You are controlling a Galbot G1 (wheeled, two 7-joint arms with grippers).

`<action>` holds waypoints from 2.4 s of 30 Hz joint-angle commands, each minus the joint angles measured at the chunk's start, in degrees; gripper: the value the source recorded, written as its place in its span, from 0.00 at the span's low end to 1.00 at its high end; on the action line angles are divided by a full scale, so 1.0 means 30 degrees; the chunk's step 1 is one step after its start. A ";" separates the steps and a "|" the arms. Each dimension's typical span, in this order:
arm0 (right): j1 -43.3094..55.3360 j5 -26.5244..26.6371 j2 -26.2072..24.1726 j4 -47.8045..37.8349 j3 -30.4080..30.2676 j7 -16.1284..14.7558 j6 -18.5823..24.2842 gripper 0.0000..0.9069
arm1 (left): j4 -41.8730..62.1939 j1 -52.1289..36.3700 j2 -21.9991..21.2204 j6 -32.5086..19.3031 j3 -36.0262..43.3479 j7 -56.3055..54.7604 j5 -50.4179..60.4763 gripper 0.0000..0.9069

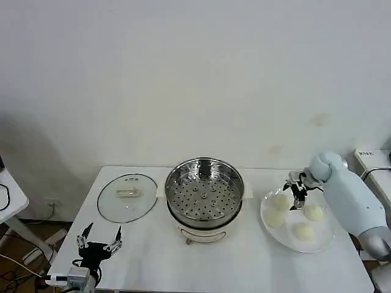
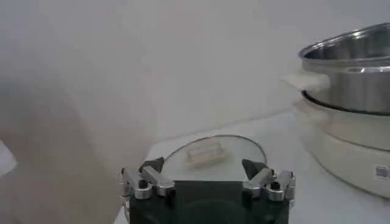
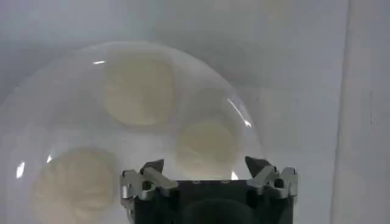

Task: Take steamed baozi put them in steamer then cover it.

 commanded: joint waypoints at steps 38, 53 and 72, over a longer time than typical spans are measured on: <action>0.5414 0.5195 -0.1865 0.2810 -0.3020 -0.0521 -0.1201 0.60 | 0.0026 -0.0448 0.0068 -0.0001 0.0390 0.0118 0.0069 1.00; 0.9256 1.0823 0.0331 0.3506 -0.6245 -0.0266 0.3989 0.60 | -0.0247 -0.0023 -0.0375 -0.0012 0.0408 0.0045 0.0442 1.00; 1.1380 0.6297 0.1200 0.7800 -1.3016 0.2501 1.0565 0.62 | -0.0283 0.0126 -0.0593 -0.0022 0.0001 0.0041 0.0479 1.00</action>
